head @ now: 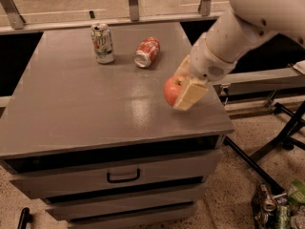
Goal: Move apple near coke can
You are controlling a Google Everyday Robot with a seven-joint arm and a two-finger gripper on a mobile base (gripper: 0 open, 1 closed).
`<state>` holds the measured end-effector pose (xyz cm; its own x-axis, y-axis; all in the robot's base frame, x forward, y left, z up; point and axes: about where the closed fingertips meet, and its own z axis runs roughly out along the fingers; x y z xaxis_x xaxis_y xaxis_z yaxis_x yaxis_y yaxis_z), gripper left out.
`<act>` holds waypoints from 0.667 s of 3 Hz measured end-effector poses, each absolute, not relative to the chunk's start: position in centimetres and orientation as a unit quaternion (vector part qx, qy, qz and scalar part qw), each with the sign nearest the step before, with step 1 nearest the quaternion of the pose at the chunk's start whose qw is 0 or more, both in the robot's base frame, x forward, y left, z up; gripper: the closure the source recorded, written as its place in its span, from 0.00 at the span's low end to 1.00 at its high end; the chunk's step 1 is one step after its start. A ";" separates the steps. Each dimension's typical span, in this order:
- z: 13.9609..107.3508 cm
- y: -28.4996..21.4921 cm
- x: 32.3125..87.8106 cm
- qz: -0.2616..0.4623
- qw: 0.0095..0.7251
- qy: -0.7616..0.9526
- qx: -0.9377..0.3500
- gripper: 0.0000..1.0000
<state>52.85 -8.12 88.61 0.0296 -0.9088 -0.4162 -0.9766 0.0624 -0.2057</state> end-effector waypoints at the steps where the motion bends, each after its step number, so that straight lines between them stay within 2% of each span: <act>1: 90.9 -7.6 58.1 0.058 0.245 0.676 -0.692 1.00; 2: 93.1 -6.4 63.8 0.038 0.270 0.664 -0.696 1.00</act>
Offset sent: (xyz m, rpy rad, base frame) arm 0.1846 0.0309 0.0880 0.0228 -0.2354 0.0419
